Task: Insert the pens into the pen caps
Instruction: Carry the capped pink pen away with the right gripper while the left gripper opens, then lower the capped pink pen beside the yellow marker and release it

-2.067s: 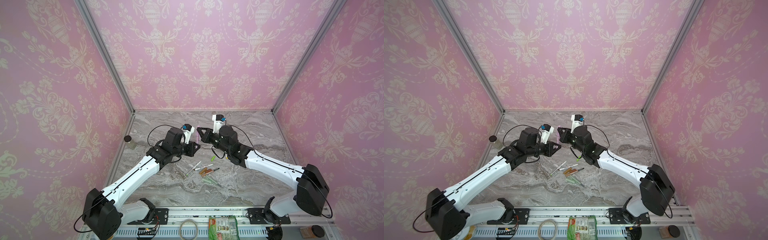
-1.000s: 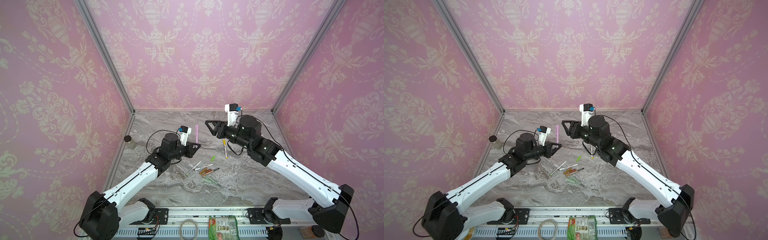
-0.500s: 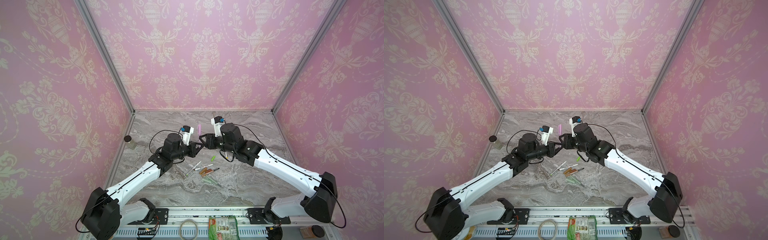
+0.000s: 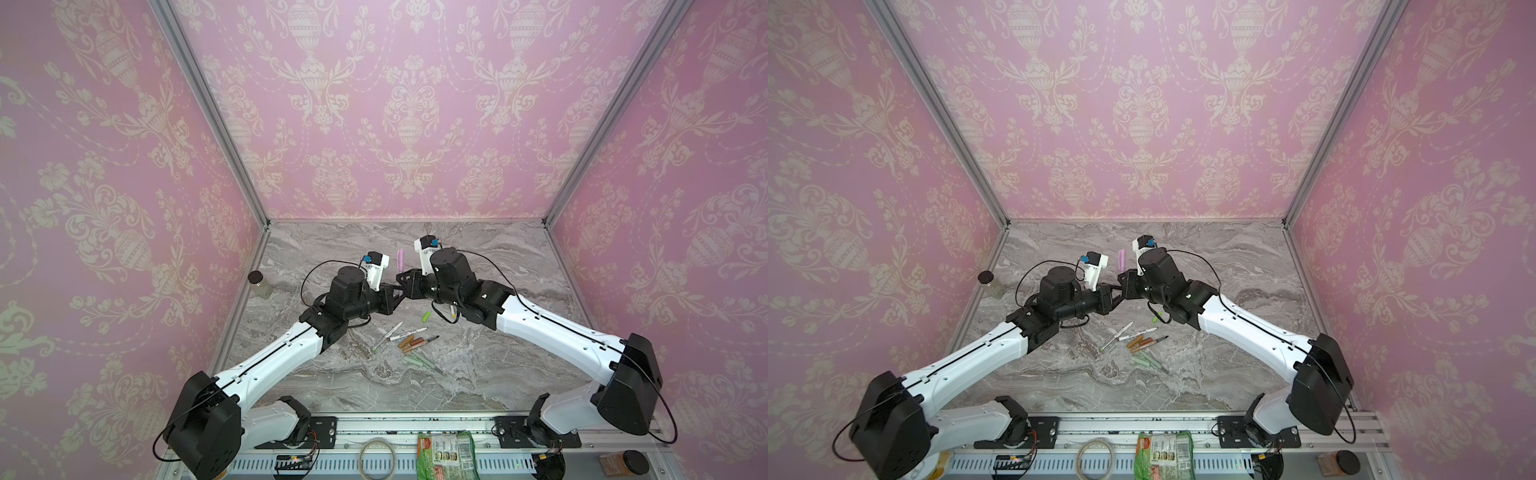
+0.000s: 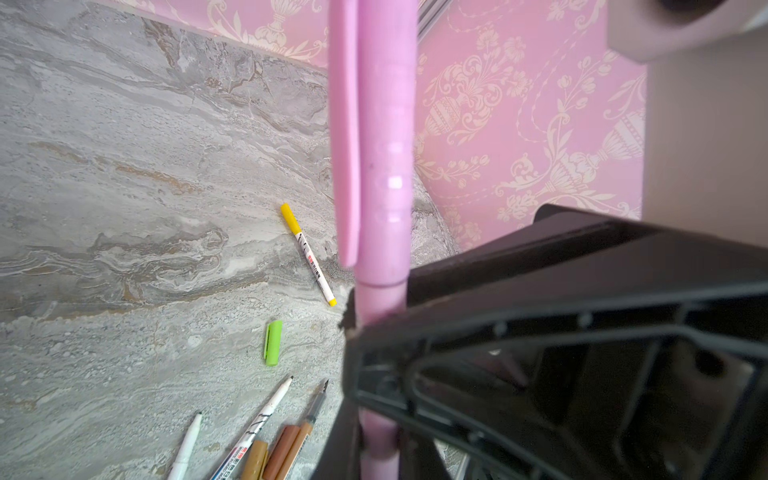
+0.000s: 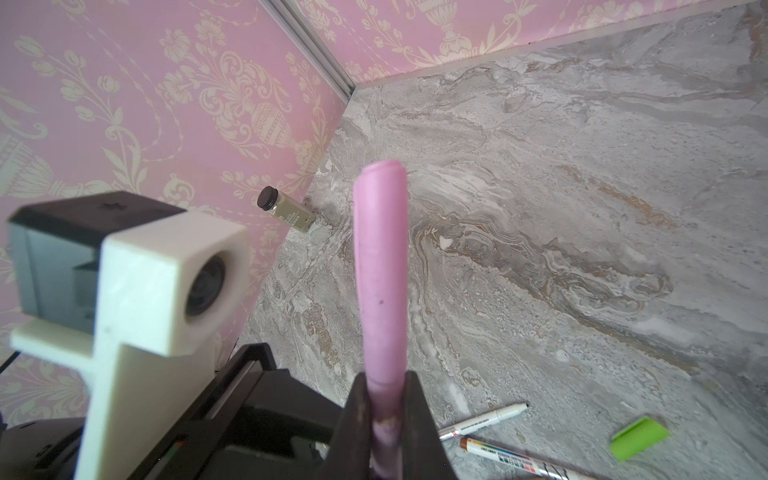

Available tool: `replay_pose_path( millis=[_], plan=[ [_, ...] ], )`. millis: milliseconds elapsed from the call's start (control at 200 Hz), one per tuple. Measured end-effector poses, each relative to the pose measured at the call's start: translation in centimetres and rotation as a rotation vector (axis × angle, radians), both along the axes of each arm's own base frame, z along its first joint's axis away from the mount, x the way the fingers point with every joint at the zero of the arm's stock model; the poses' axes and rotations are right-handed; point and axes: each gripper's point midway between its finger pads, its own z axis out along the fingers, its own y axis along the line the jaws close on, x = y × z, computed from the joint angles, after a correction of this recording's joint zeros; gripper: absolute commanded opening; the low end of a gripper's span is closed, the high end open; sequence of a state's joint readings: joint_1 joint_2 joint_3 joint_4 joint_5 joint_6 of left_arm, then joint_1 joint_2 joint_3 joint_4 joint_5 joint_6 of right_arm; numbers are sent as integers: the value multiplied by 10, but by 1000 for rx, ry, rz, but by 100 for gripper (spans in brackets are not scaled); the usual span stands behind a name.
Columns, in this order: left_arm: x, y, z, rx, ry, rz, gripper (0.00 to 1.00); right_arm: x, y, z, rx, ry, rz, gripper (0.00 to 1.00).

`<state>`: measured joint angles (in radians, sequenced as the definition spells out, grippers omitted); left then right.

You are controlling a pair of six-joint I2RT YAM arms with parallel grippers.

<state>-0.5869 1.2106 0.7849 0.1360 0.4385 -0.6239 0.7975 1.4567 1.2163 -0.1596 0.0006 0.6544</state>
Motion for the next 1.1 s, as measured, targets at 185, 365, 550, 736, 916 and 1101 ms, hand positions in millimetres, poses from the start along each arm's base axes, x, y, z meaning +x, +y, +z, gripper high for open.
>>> replay_pose_path(
  millis=[185, 365, 550, 736, 916, 1101],
  plan=[
    [4, -2, 1, -18, 4, 9, 34, 5, -7, -3, -22, 0, -40, 0],
    [3, -1, 0, -28, -3, 16, 52, 22, -41, -8, -80, 51, -156, 0],
    [-10, 11, -28, 16, 13, 25, 66, 51, -89, -31, -176, 160, -275, 0],
    [-15, 23, -35, 50, -18, 46, 77, 55, -117, -91, -313, 323, -271, 0],
    [-4, 35, -38, 59, -8, 86, 78, 52, -115, -144, -425, 452, -179, 0],
    [-2, 38, -47, 74, 21, 92, 78, 55, -107, -179, -486, 514, -108, 0]
  ],
)
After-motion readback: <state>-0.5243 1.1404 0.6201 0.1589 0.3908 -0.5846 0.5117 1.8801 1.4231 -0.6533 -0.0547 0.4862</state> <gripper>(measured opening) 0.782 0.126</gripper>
